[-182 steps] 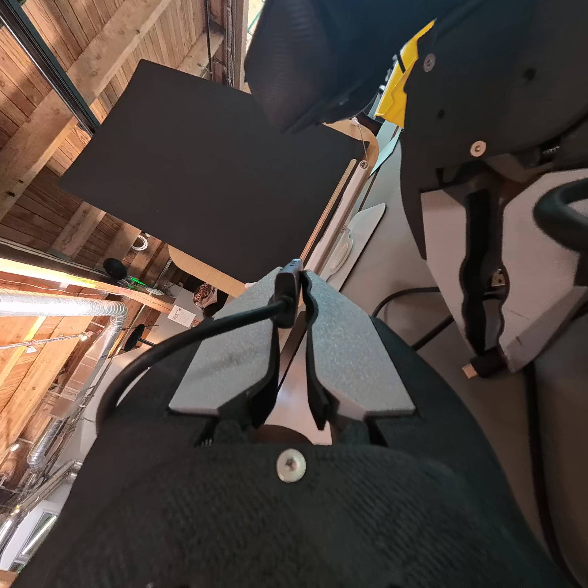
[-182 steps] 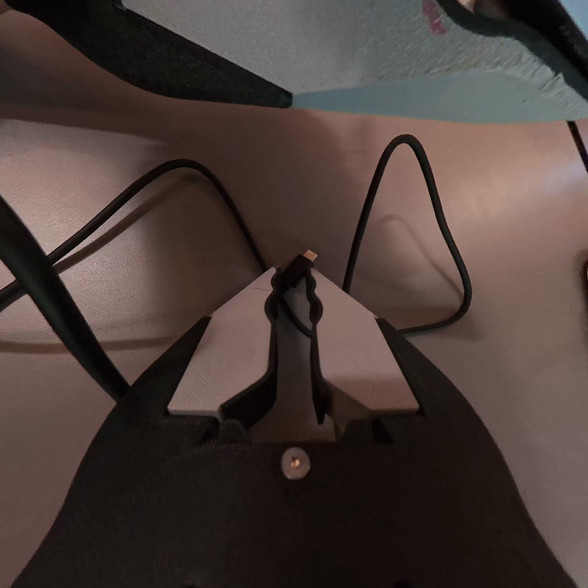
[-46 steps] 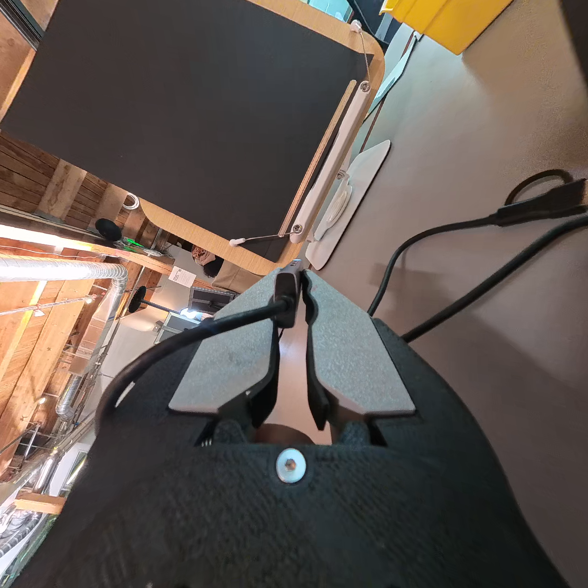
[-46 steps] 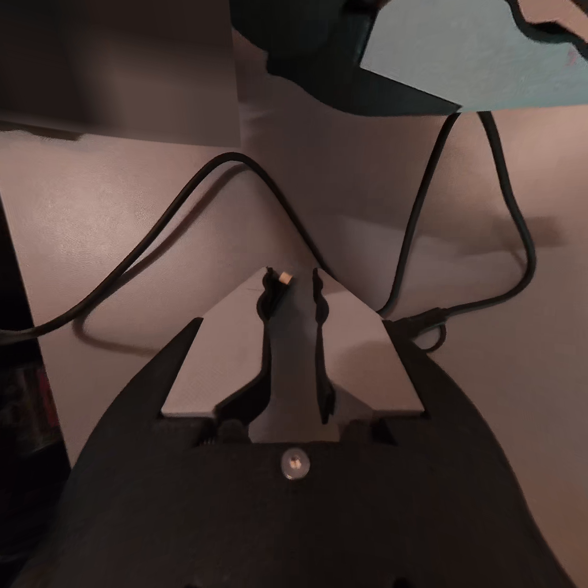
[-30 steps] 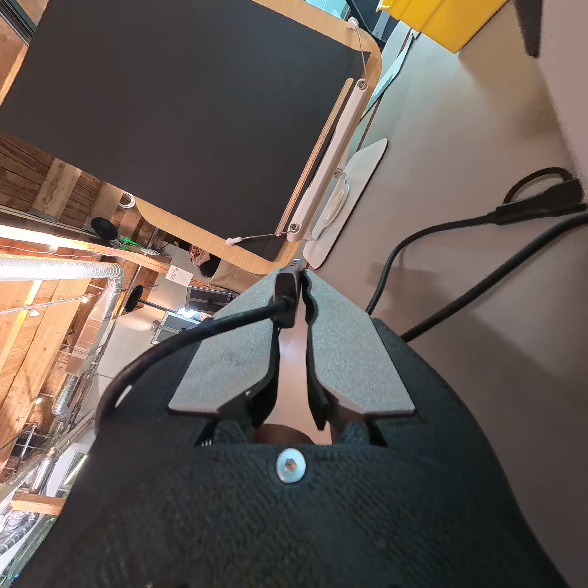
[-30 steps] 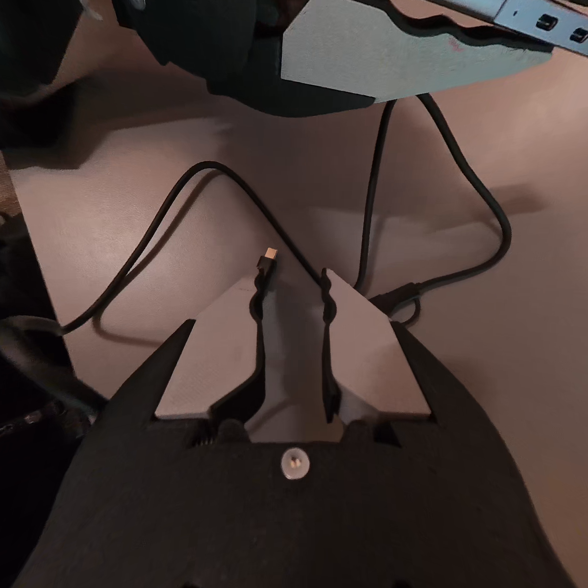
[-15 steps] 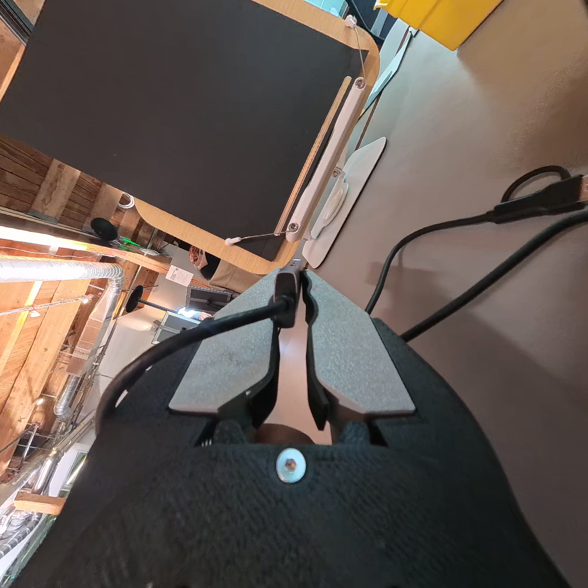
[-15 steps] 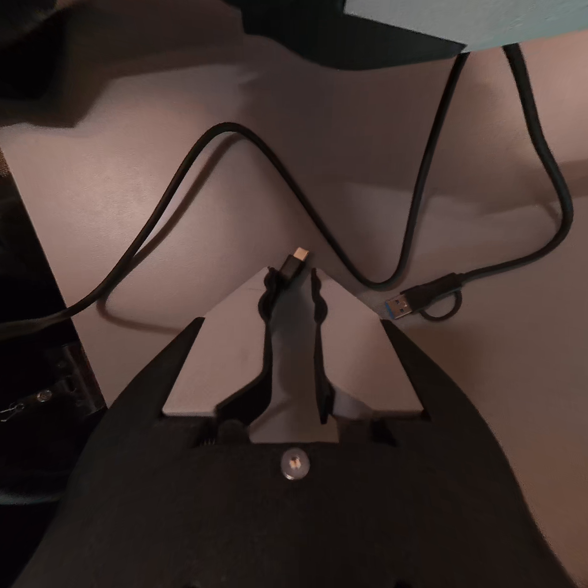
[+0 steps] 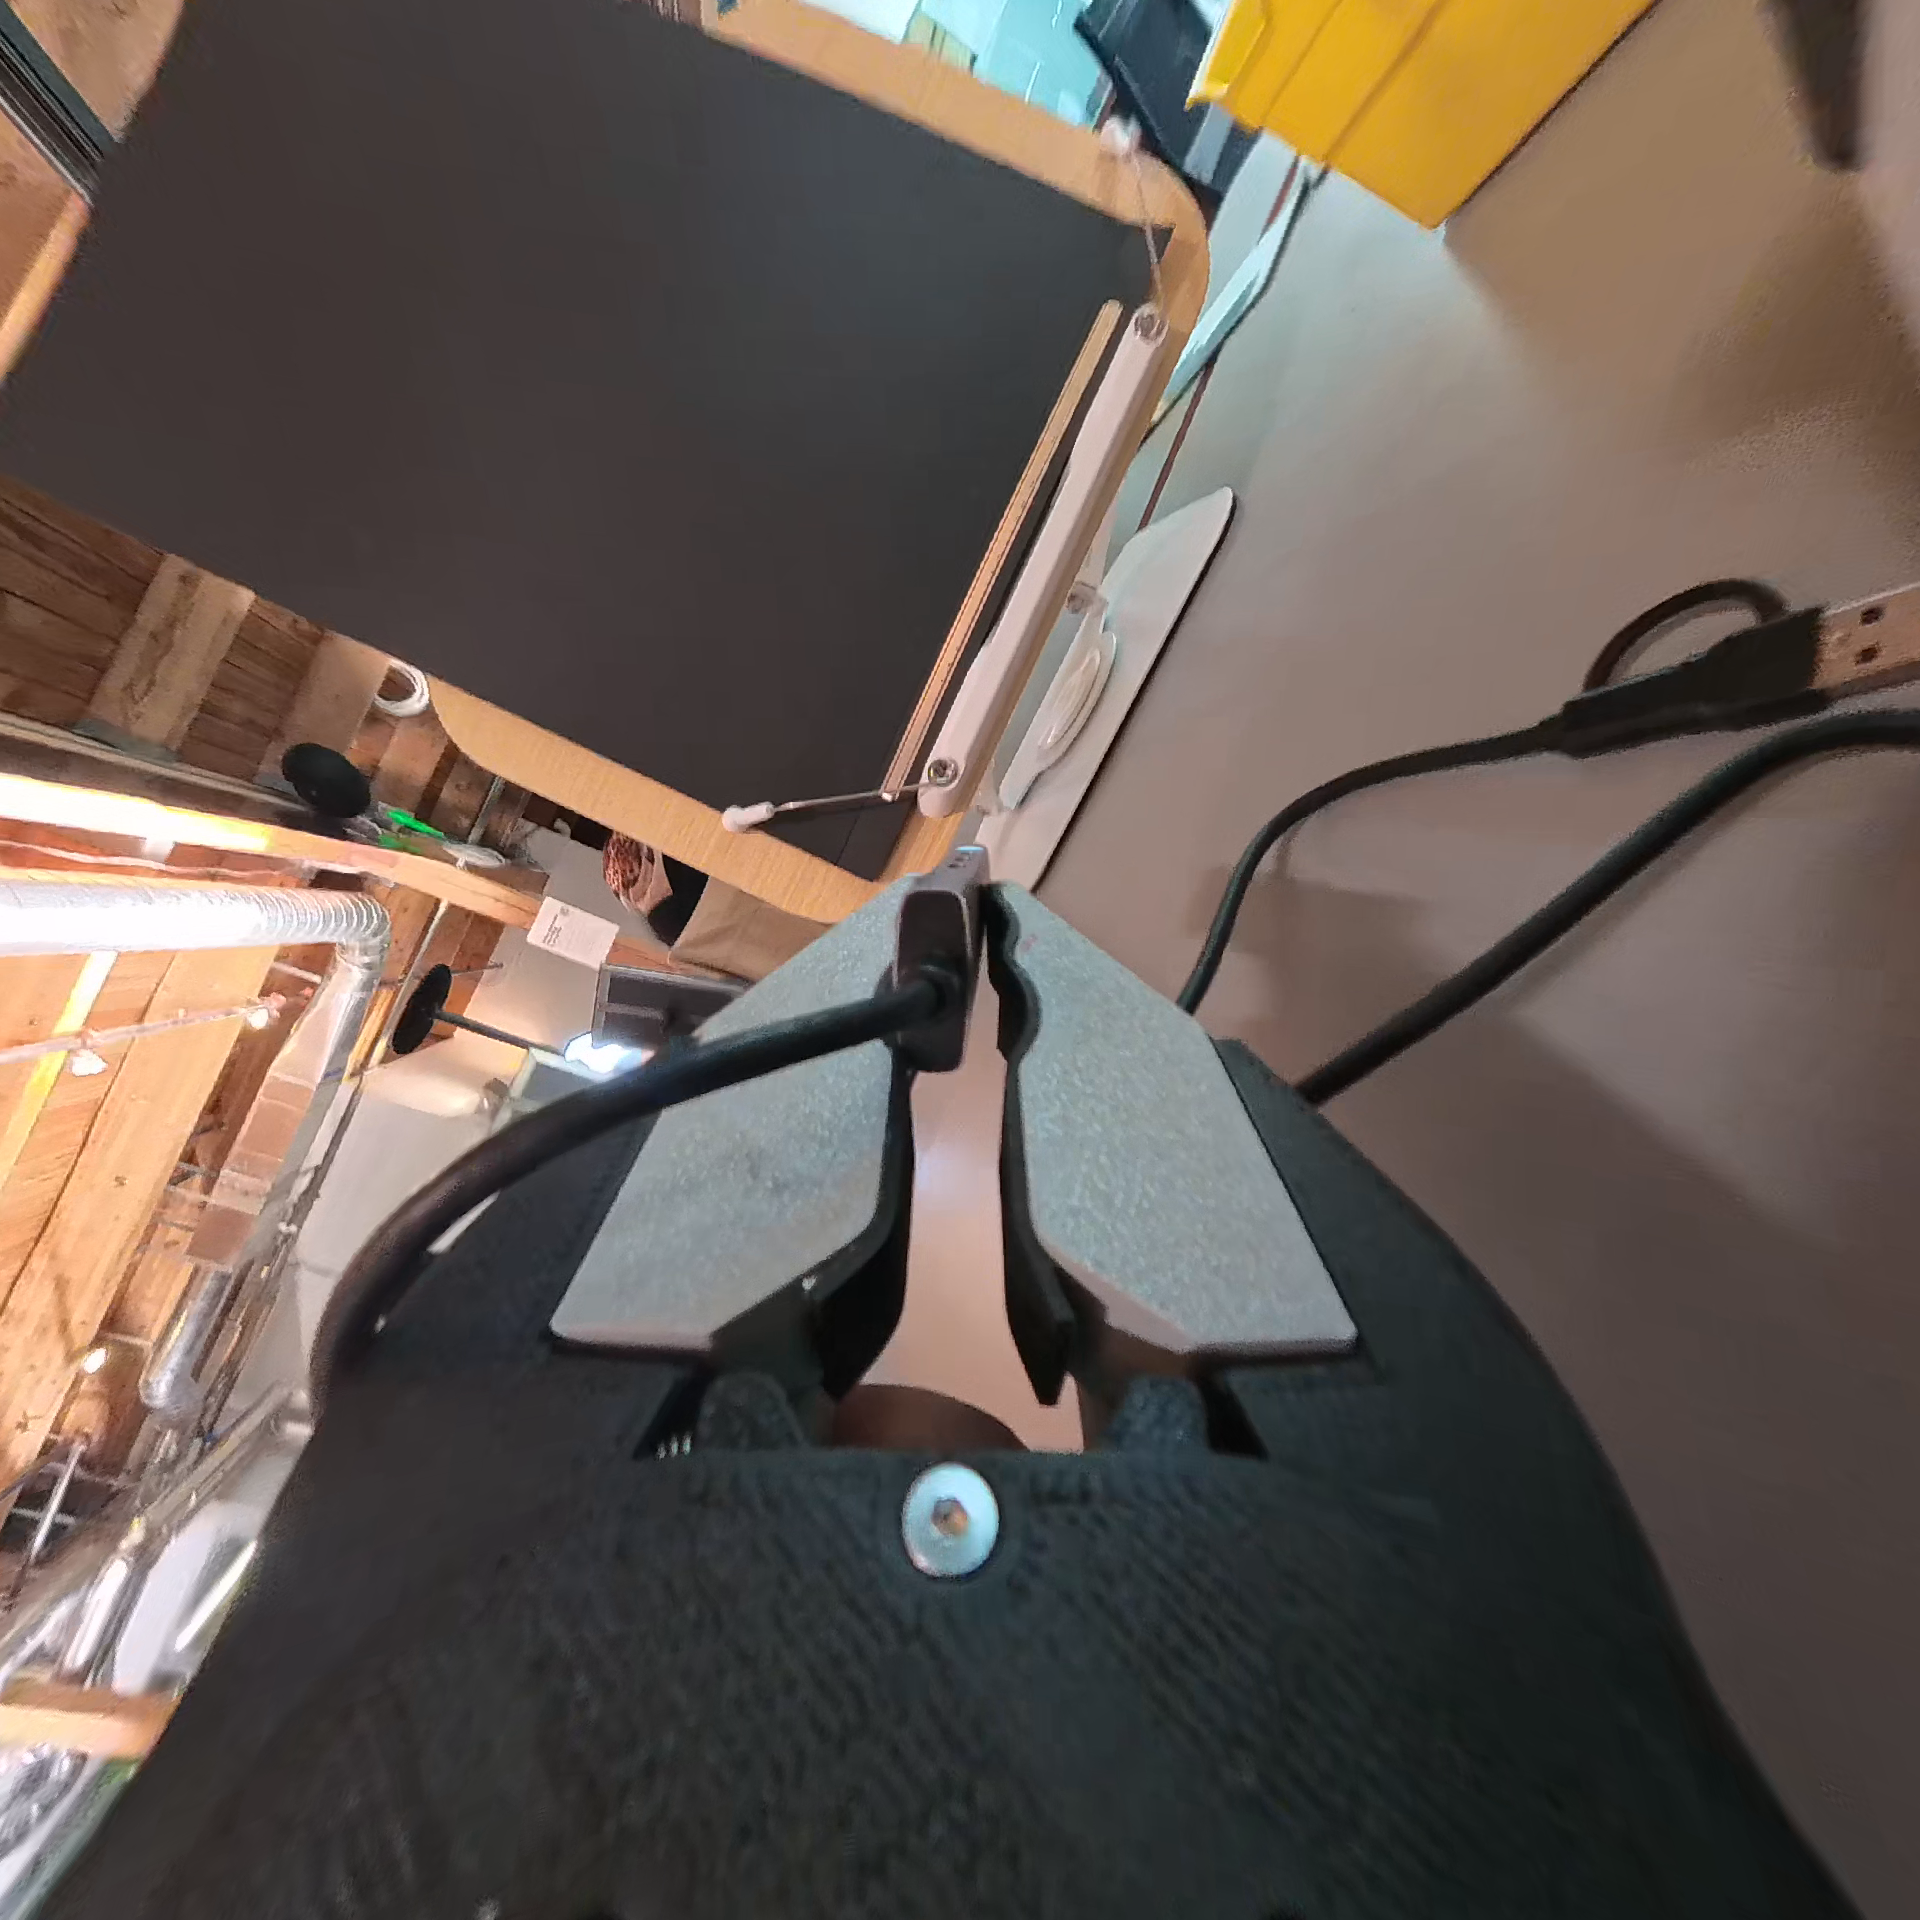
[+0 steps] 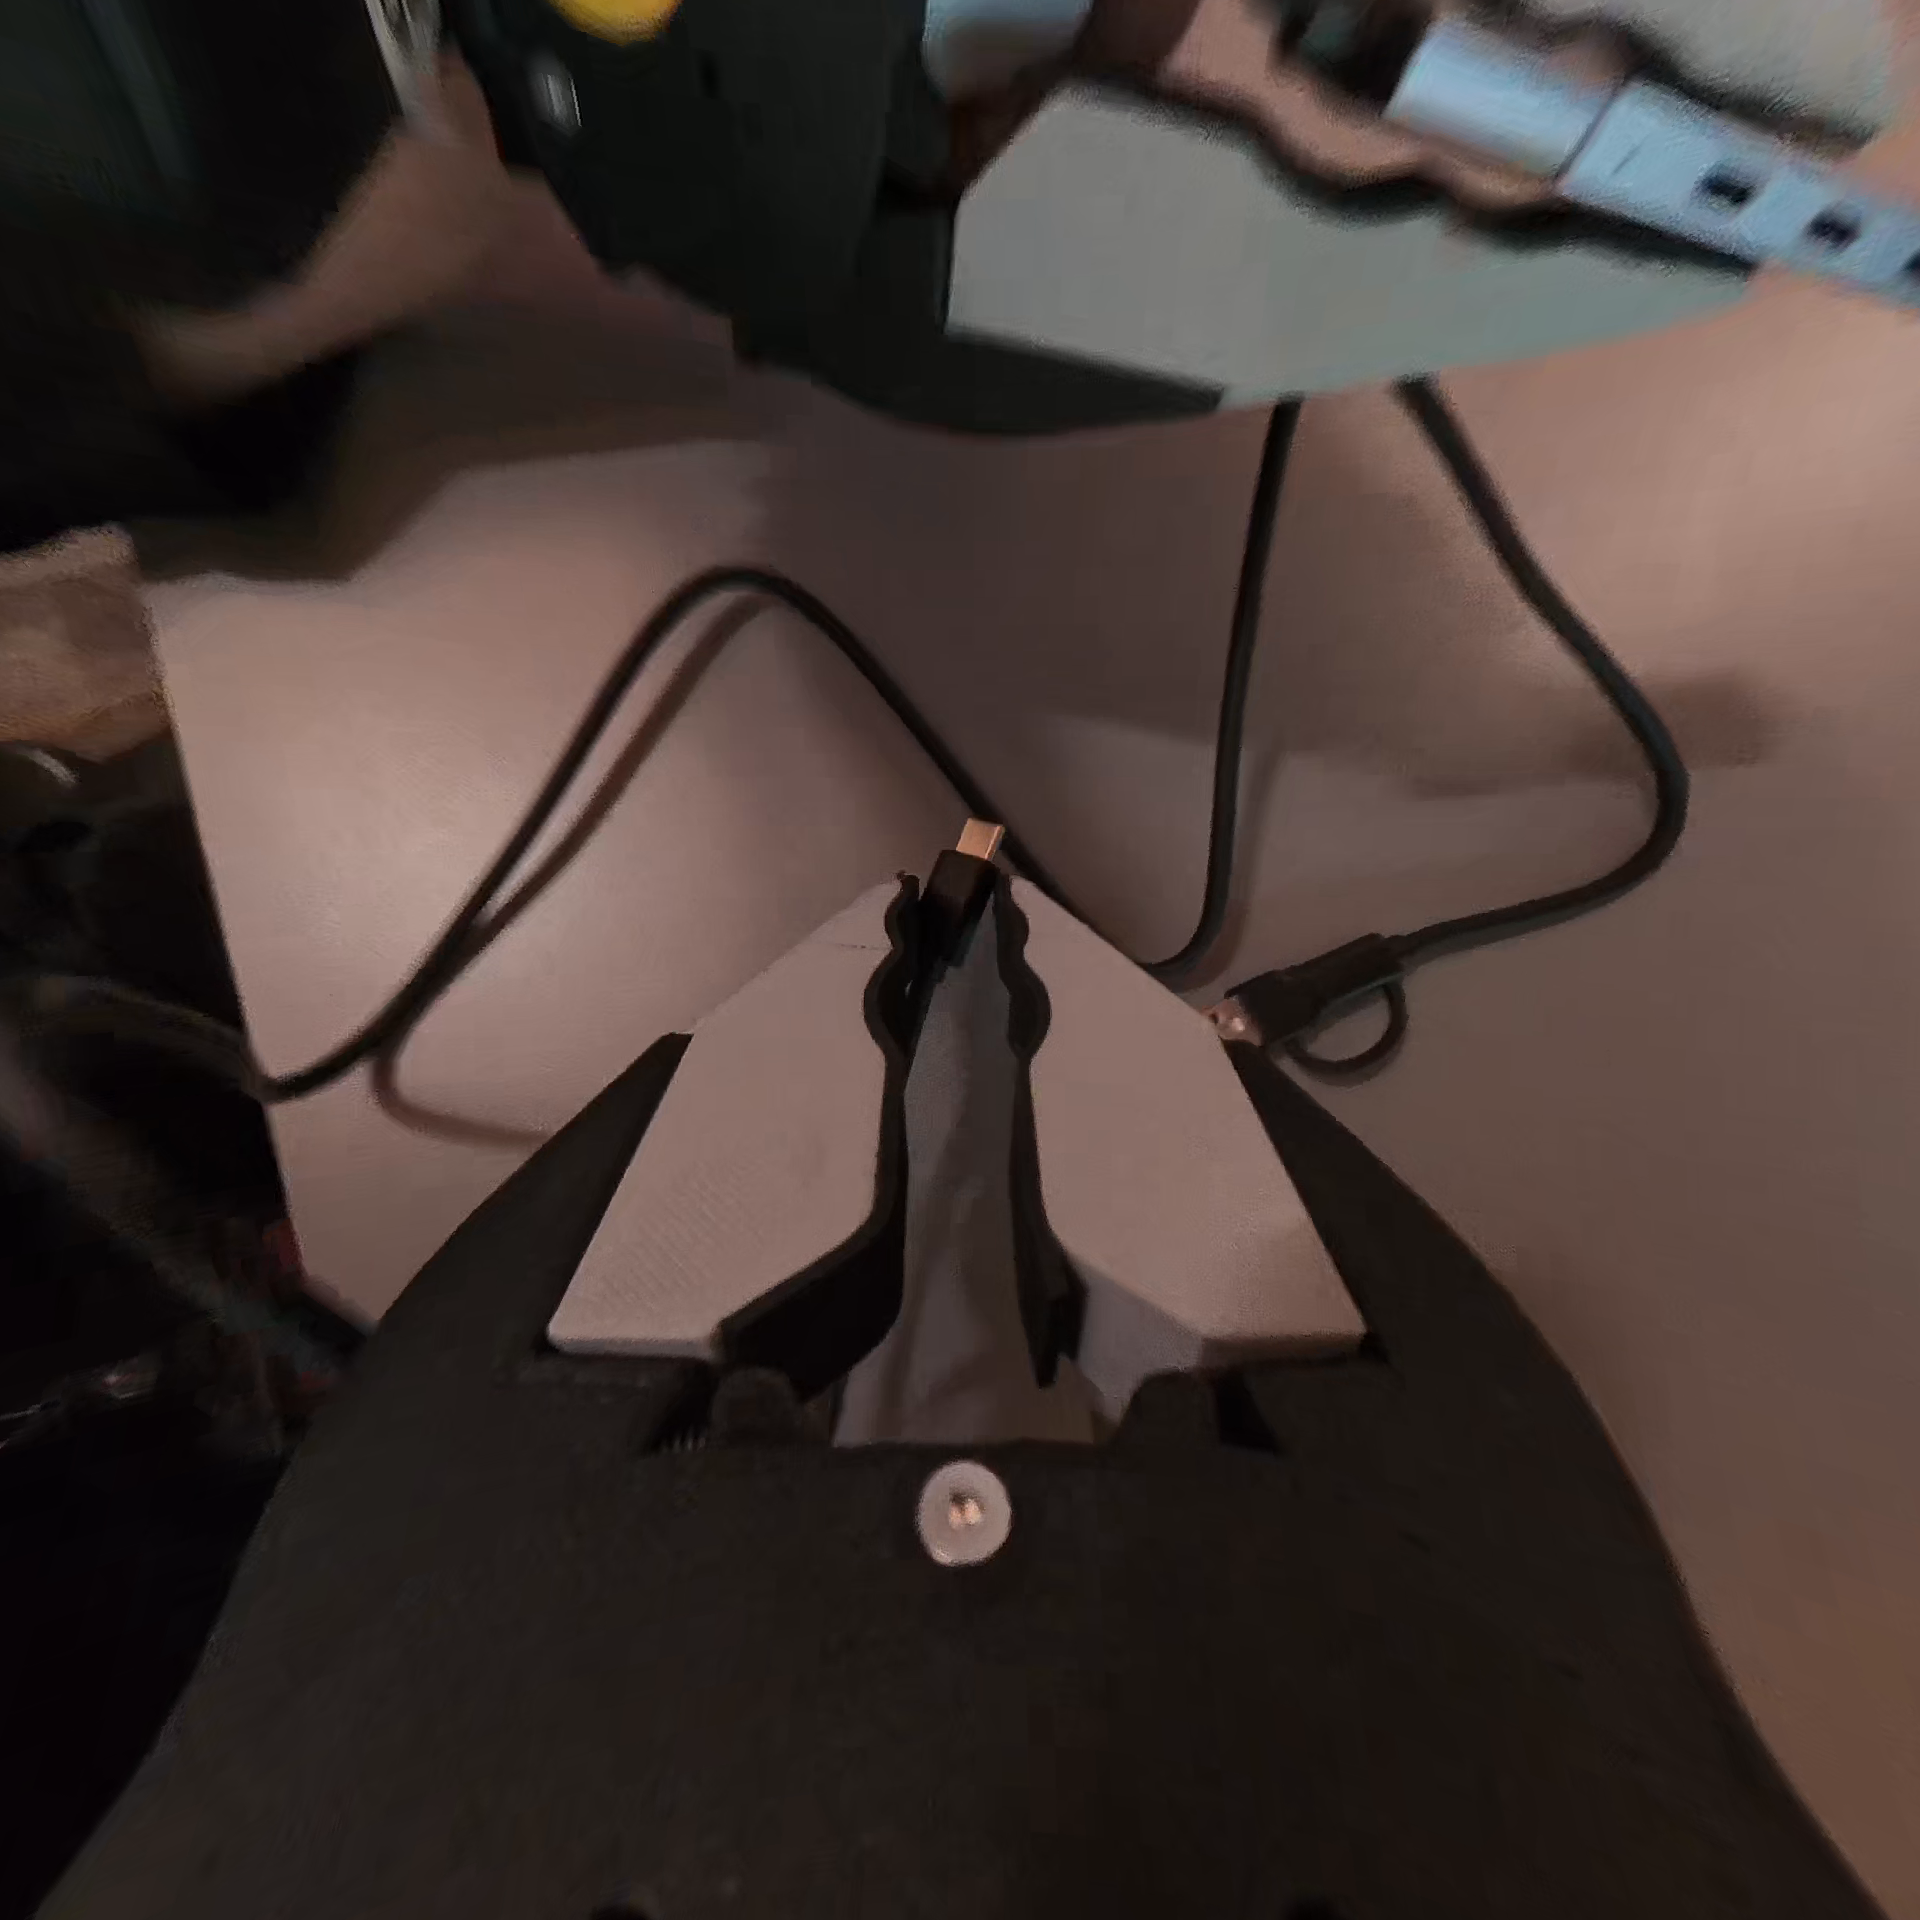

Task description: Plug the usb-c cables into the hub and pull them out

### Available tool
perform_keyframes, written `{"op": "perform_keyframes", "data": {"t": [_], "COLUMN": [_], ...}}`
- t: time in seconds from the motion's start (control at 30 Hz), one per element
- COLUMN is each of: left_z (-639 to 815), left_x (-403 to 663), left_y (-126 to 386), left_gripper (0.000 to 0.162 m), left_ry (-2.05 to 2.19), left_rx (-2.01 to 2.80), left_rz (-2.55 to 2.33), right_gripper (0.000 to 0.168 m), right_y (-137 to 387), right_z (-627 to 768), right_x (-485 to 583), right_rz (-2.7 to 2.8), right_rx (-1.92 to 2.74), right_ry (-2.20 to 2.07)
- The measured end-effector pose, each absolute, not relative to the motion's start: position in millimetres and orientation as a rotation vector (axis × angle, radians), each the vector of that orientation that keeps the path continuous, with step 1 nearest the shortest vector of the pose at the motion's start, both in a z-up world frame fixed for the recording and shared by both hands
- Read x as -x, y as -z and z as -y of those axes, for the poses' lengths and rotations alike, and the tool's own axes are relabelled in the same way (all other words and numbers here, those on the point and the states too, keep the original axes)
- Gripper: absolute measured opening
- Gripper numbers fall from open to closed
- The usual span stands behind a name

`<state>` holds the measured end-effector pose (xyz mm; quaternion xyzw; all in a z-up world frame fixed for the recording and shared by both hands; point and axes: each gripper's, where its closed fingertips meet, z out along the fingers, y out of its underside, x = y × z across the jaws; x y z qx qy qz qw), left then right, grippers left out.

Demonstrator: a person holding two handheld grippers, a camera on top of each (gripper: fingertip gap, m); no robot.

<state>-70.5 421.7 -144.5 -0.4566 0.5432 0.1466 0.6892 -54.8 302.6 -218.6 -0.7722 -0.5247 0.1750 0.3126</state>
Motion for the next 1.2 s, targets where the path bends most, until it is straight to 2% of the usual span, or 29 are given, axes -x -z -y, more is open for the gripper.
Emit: {"op": "perform_keyframes", "data": {"t": [0.03,0.17,0.5,0.87,0.97,1.07,1.2], "left_z": [-417.8,-409.0,-402.7,-407.5,-401.5,-402.1,-404.3], "left_x": [67.7,59.3,30.7,24.5,17.3,16.2,17.9], "left_y": [142.2,125.4,153.2,173.6,183.1,187.0,189.6], "left_gripper": [0.008,0.008,0.007,0.007,0.007,0.008,0.008], "left_ry": [-0.326,-0.479,-0.698,-0.721,-0.757,-0.780,-0.767], "left_rx": [0.992,0.826,0.641,0.636,0.577,0.572,0.609], "left_rz": [-1.217,-1.173,-1.313,-1.405,-1.467,-1.481,-1.486], "right_gripper": [0.011,0.009,0.008,0.008,0.008,0.008,0.009], "right_y": [210.1,186.1,172.7,202.4,196.6,196.4,223.4], "right_z": [-304.4,-319.2,-342.5,-358.3,-359.4,-375.4,-393.0], "right_x": [55.1,48.6,45.5,29.1,27.8,13.7,-0.7], "right_rz": [1.365,1.280,1.167,1.164,1.124,1.065,1.084], "right_rx": [2.018,2.007,1.938,1.998,2.001,2.017,2.088], "right_ry": [-0.499,-0.596,-0.755,-0.633,-0.708,-0.626,-0.445]}}
